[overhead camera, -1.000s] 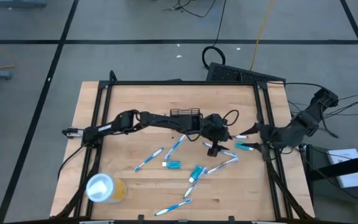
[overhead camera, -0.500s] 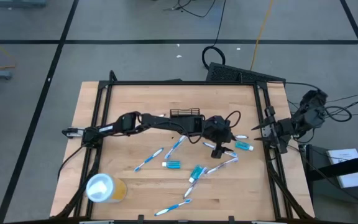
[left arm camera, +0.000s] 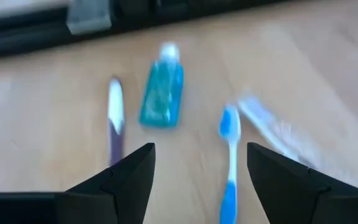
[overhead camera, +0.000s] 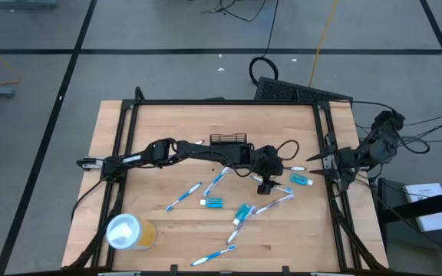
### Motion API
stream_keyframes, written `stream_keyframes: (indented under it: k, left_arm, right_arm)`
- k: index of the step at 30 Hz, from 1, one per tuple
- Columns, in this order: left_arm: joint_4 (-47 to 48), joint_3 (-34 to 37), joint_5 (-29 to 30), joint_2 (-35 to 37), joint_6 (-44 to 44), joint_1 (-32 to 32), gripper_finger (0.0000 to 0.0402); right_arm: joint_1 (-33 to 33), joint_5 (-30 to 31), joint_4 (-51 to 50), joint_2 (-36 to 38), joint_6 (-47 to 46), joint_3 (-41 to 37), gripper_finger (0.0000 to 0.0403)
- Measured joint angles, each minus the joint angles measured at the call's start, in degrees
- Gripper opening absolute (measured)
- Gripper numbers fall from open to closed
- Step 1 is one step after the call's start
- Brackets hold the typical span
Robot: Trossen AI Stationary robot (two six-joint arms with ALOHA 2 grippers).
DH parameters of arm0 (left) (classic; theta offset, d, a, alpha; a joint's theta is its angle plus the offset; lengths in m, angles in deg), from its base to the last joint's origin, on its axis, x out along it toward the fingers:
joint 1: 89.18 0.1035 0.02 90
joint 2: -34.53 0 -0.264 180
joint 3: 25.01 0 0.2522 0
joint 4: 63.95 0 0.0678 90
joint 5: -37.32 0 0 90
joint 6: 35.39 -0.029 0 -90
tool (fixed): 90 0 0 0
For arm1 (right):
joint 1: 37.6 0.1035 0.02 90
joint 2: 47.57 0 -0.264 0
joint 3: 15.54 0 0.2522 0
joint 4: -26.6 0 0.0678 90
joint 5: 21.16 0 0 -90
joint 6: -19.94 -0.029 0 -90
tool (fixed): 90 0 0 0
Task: Pick & Place toothbrushing station
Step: Put the blue mouthwash bottle into the black organizer
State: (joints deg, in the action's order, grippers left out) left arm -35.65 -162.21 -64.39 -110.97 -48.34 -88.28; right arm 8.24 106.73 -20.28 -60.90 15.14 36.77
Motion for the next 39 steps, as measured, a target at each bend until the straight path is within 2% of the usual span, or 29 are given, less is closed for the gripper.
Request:
stream_keyframes:
  k: [5, 9, 14, 21, 24, 30, 39]
  left_arm:
    - [6.0, 0.0, 3.4, -0.9, -0.5, -0.4, 0.0257]
    - [9.8, 0.0, 4.5, -0.9, -1.3, -0.2, 0.0257]
    - [11.1, 0.0, 4.7, -0.9, -1.6, -0.3, 0.0257]
    - [9.9, 0.0, 4.7, -0.9, -2.1, -0.3, 0.0257]
    - [9.2, 0.0, 4.4, -0.9, -2.1, -0.3, 0.0257]
    - [8.8, 0.0, 4.2, -0.9, -2.1, -0.4, 0.0257]
    - [8.8, 0.0, 4.2, -0.9, -2.6, -0.6, 0.0257]
  right_arm:
    - [0.0, 1.0, -1.9, -6.2, -9.6, -2.4, 0.0164]
    - [0.0, 0.7, -9.0, -12.2, -22.2, -2.7, 0.0164]
    - [0.0, -5.0, -16.8, -18.8, -37.9, -2.7, 0.0164]
    - [-0.8, -12.7, -24.3, -24.5, -49.6, -2.7, 0.0164]
    - [-2.4, -16.9, -26.2, -26.0, -51.7, -2.7, 0.0164]
    - [-6.7, -22.9, -26.0, -29.6, -49.7, -2.7, 0.0164]
    - [-12.6, -26.1, -30.8, -36.8, -46.7, -2.8, 0.0164]
